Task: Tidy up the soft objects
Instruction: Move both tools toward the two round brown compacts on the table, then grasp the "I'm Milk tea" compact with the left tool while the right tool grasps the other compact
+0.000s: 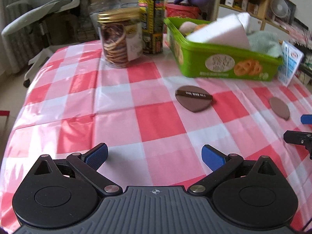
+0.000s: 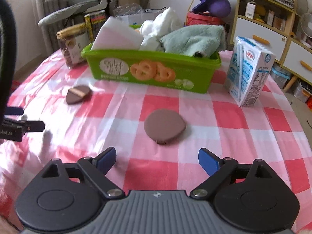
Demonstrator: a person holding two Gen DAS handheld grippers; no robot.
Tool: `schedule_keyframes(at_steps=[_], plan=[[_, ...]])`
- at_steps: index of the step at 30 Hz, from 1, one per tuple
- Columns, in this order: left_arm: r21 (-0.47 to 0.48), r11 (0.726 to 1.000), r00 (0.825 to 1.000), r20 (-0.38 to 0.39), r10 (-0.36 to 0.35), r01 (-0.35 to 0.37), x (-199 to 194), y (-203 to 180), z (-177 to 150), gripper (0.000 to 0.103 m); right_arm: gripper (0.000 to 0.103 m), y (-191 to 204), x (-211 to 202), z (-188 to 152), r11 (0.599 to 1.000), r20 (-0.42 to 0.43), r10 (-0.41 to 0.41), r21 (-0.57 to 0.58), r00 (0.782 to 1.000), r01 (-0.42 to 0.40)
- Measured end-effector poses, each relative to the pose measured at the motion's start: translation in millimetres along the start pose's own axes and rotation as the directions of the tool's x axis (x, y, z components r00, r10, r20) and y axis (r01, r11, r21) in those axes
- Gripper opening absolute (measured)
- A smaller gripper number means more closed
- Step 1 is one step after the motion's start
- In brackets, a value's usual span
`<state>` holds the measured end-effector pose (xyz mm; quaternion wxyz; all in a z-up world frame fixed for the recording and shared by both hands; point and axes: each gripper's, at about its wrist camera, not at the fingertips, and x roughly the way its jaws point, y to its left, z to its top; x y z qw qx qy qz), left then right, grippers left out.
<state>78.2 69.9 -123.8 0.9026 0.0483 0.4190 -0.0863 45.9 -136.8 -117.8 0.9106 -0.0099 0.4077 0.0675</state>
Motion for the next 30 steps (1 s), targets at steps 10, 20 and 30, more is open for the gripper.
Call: schedule_keyframes(at_steps=[10,20,30], plan=[[0.028,0.999,0.997,0.067,-0.034,0.033,15,-17,7,0.098,0.082,-7,10,-3,1.0,0.065,0.012,-0.009,0.998,-0.011],[0.029,0.999,0.993,0.113,-0.041,0.038,36,-34,24,0.098,0.083,-10,21,3,1.0,0.11,-0.001,0.002,0.994,0.0],[0.016,0.999,0.988,0.153,-0.037,0.035,43,-43,32,0.09,0.07,-16,23,6,1.0,0.136,-0.015,0.019,0.991,0.012]])
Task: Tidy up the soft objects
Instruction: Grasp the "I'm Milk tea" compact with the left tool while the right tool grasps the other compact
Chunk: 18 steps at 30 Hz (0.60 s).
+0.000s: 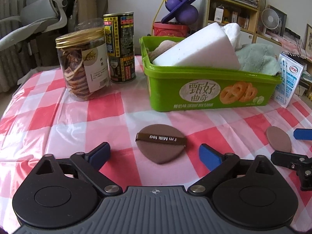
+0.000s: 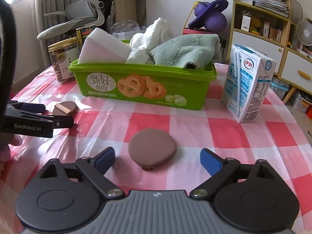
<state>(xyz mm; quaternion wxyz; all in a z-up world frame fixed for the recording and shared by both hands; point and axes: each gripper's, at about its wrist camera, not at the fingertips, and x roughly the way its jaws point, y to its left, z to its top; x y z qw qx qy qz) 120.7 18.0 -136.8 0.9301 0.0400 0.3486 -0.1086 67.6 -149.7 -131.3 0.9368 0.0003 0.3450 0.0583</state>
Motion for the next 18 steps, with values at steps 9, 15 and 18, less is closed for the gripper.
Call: schedule_keyframes(at_steps=[9,15,18], plan=[[-0.018,1.0,1.0,0.018,0.008,-0.007,-1.6,-1.6,4.6,0.063,0.036,2.0,-0.8,4.3,1.0,0.017,0.016,-0.014,1.0,-0.016],[-0.022,1.0,1.0,0.01,0.002,-0.002,-3.3,-1.1,5.6,0.054,0.028,7.7,-1.4,6.1,0.998,0.012,0.039,-0.042,0.999,-0.038],[-0.037,0.999,1.0,0.0,-0.001,0.001,-6.0,1.9,6.9,0.053,0.028,8.2,-1.9,7.8,0.998,0.003,0.046,-0.037,0.999,-0.046]])
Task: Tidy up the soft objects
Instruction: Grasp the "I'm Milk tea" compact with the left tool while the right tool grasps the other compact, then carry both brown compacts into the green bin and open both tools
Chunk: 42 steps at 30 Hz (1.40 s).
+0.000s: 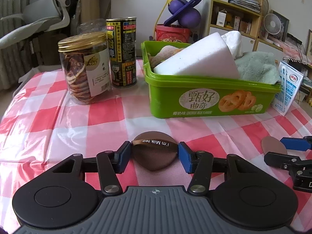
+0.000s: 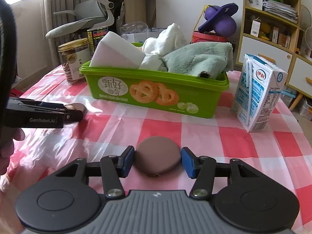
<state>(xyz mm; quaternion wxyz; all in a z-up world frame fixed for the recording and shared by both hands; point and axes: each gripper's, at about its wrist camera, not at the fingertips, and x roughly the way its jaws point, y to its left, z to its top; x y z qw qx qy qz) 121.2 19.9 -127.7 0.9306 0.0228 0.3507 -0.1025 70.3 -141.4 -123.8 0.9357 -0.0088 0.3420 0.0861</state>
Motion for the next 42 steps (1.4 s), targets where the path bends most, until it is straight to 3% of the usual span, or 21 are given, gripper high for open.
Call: schedule_keyframes(at_steps=[5,26,42], plan=[[-0.017,1.0,1.0,-0.005,-0.014,0.014,-9,7,2,0.049,0.028,2,-3,4,1.0,0.002,-0.003,0.015,1.0,0.003],[-0.058,0.997,0.998,-0.032,-0.045,0.043,-28,28,9,0.049,0.028,2,-15,26,0.997,0.001,0.044,0.061,0.999,-0.044],[-0.074,0.993,0.993,0.089,-0.083,0.09,-66,13,44,0.048,0.028,-20,-35,65,0.985,0.116,0.07,0.148,0.991,-0.087]])
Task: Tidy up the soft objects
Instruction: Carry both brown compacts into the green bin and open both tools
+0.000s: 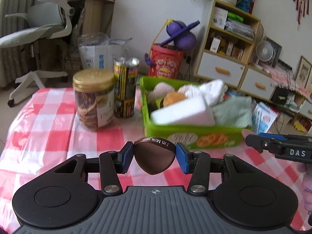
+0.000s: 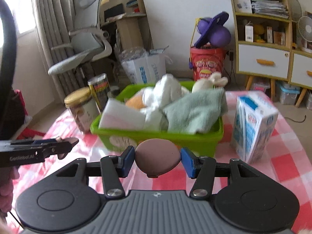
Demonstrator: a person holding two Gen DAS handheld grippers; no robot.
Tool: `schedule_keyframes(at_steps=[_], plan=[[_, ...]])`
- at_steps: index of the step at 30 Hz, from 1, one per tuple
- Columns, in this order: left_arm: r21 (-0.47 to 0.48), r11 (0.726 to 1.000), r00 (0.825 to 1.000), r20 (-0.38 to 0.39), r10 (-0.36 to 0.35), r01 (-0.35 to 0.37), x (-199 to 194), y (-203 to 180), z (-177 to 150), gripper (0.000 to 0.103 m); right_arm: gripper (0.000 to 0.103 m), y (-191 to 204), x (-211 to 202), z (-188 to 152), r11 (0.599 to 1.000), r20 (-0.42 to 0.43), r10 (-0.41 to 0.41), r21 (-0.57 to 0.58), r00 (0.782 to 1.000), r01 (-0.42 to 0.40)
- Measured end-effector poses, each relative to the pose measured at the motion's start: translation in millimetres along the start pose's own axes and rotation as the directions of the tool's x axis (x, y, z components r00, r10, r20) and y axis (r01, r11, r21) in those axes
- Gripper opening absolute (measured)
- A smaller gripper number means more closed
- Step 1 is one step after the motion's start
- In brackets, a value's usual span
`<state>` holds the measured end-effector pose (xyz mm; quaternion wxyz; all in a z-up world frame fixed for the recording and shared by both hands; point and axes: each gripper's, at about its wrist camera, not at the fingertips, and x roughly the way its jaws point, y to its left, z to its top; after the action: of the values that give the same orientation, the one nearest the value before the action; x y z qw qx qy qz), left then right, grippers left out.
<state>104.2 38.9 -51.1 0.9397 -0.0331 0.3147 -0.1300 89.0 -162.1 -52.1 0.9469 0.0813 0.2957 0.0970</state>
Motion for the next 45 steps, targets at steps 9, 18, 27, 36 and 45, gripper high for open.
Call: schedule_keyframes(at_steps=[9,18,27,36,45], plan=[[-0.001,1.0,0.998,0.061,-0.024,0.024,13,-10,59,0.049,0.028,-21,13,48,0.996,0.052,0.003,0.089,0.999,-0.008],[0.038,0.997,0.997,-0.036,-0.061,0.062,76,-18,94,0.051,0.029,-28,54,54,0.985,0.028,0.057,0.162,0.998,-0.06],[-0.022,0.991,0.986,-0.107,-0.13,0.129,110,-10,89,0.055,0.029,-21,70,51,0.993,0.064,0.029,0.115,0.998,-0.036],[-0.075,0.99,0.987,-0.098,-0.127,0.12,109,-1,87,0.071,0.041,-20,69,48,0.991,0.084,0.043,0.121,0.996,-0.053],[-0.058,0.996,0.994,-0.076,-0.077,0.073,83,-2,84,0.084,0.045,-24,53,59,0.988,0.084,0.004,0.15,0.996,-0.017]])
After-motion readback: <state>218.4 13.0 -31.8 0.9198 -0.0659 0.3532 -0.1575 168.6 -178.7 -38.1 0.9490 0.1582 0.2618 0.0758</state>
